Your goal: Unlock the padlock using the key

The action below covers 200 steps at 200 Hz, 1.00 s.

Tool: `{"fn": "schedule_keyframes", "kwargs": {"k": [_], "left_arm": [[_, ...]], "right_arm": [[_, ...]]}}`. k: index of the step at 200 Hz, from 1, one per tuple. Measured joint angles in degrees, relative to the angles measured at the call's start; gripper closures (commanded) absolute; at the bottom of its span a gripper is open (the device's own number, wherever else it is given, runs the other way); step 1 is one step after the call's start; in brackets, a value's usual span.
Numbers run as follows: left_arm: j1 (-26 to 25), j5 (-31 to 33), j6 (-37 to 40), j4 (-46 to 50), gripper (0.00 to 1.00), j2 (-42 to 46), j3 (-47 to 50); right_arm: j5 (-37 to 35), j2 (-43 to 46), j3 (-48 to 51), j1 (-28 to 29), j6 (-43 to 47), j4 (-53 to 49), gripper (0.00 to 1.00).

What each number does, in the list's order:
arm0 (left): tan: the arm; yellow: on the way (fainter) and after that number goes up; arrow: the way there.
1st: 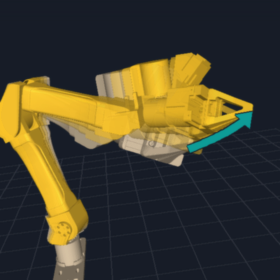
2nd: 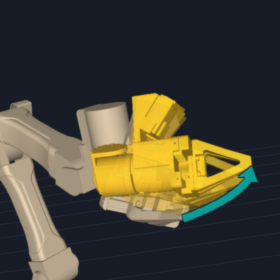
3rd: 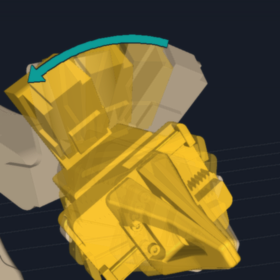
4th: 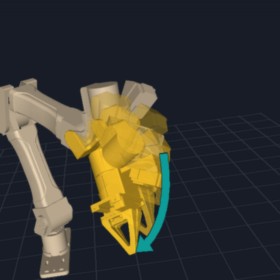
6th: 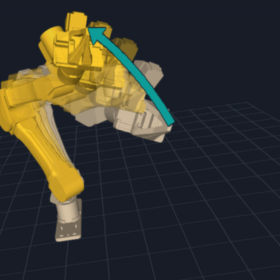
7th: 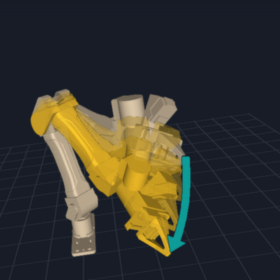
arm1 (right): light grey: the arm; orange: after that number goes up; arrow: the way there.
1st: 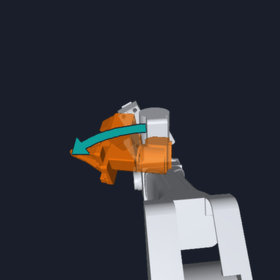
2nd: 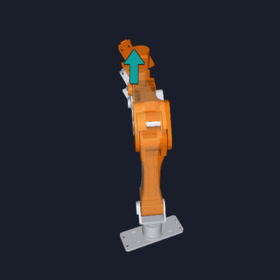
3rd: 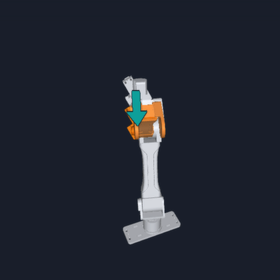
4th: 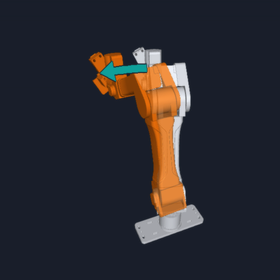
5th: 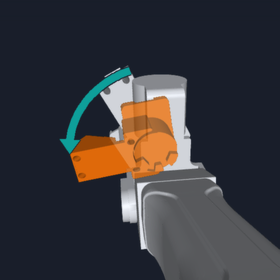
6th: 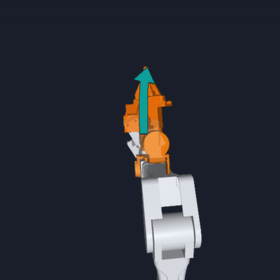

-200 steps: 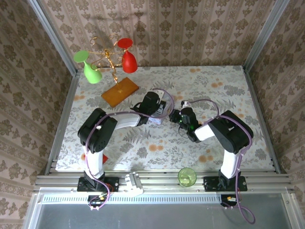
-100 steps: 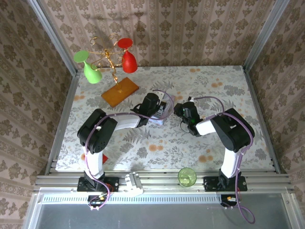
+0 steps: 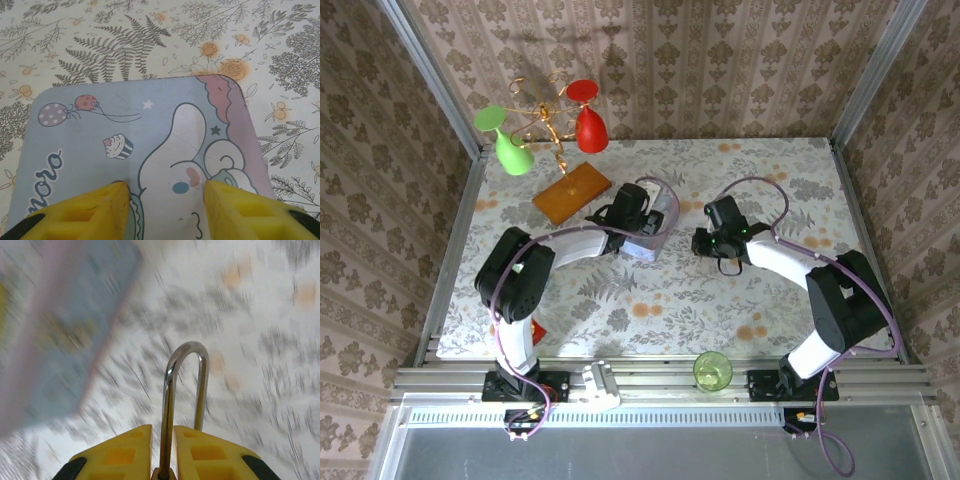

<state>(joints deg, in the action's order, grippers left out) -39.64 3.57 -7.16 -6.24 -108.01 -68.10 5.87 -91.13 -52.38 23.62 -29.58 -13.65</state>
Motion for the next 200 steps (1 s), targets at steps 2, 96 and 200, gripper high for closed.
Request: {"fn": "schedule_keyframes", "kwargs": {"k": [2, 96, 200], "left_arm": [[0.1, -0.1, 0.0, 0.6, 0.49, 0.0, -0.3], [0.8, 0.9, -4.1, 20.0, 0.42, 11.2, -6.6], [-0.7, -0.3, -14.9, 21.8, 0.4, 38.7, 19.3]], "right_arm": [[0.2, 0.0, 0.2, 0.0, 0.2, -0.7, 1.0], [3.4, -2.1, 2.7, -1.6, 2.7, -12.4, 0.91], [0.3, -4.8, -0.9, 0.7, 3.7, -16.3, 0.6]]}}
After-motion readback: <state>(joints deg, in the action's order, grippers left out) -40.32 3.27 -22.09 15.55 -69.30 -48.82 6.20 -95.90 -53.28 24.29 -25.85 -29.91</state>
